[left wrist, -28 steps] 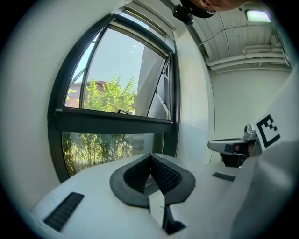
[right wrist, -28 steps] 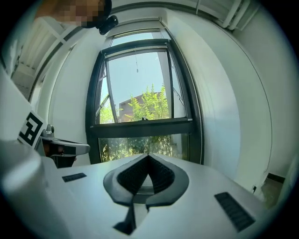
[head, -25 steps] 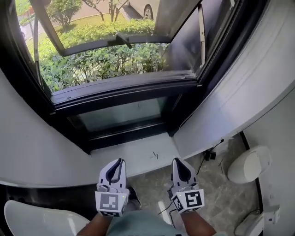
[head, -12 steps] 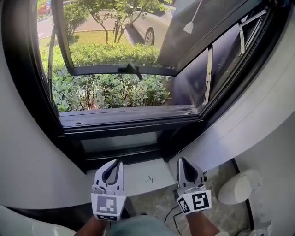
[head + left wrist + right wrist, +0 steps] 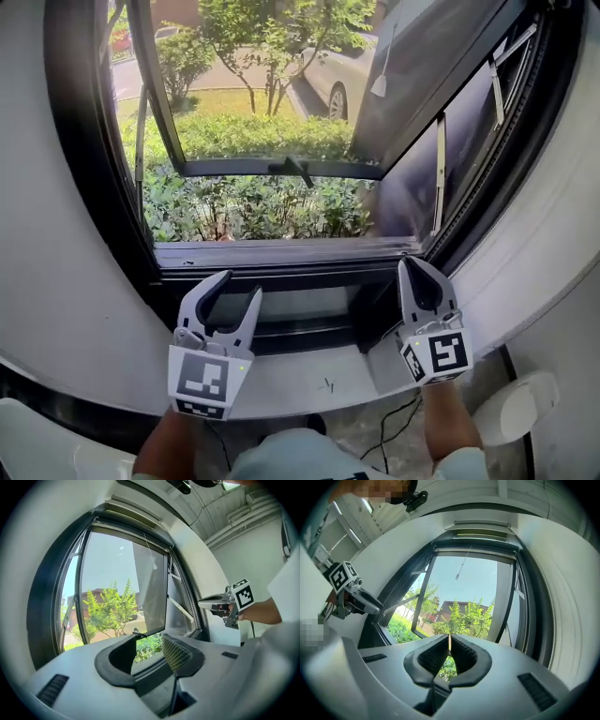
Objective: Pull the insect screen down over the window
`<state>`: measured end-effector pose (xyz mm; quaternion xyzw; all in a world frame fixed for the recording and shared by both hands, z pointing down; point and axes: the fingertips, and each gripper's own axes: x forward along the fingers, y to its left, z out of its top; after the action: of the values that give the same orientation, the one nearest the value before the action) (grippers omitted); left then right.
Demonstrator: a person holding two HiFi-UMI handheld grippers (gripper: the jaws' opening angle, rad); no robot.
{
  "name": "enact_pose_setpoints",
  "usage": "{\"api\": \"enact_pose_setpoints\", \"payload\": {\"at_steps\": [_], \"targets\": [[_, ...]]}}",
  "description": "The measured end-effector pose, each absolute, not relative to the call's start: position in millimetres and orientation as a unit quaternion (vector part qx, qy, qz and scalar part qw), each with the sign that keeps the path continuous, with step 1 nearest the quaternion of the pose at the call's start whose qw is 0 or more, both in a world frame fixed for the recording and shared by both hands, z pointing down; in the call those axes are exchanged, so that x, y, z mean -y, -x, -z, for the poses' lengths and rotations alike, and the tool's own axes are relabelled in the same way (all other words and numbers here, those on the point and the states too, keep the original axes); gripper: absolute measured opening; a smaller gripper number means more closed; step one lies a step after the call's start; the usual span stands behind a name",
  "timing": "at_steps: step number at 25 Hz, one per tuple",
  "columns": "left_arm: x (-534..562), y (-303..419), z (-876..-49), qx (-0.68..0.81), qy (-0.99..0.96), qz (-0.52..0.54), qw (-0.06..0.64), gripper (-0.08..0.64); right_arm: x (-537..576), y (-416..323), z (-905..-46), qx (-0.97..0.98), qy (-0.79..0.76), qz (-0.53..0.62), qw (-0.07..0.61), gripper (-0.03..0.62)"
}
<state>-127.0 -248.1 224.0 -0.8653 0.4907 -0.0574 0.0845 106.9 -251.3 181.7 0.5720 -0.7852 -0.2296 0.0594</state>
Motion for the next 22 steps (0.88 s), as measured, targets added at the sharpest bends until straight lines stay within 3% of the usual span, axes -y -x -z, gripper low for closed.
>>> {"api": "enact_pose_setpoints", "payload": {"at_steps": [3, 8, 13, 22], "targets": [[257, 129, -178, -0.511, 0.845, 0.078, 0.14, 0.192, 272, -113, -138, 0.788, -0.548, 0.274, 0.058, 0.017], [277, 122, -102, -0.529, 0.81, 0.128, 0.218, 0.272, 296, -119, -53, 0.776, -0.5, 0.373, 0.092, 0.138], [293, 119, -41, -0.542, 0.776, 0.178, 0.269, 0.343, 302, -132, 37, 0.746, -0.468, 0.462, 0.103, 0.164], [304, 153, 94, -0.593, 0.699, 0.186, 0.354, 0.383, 306, -150, 178, 0.646, -0.471, 0.583, 0.147, 0.189]]}}
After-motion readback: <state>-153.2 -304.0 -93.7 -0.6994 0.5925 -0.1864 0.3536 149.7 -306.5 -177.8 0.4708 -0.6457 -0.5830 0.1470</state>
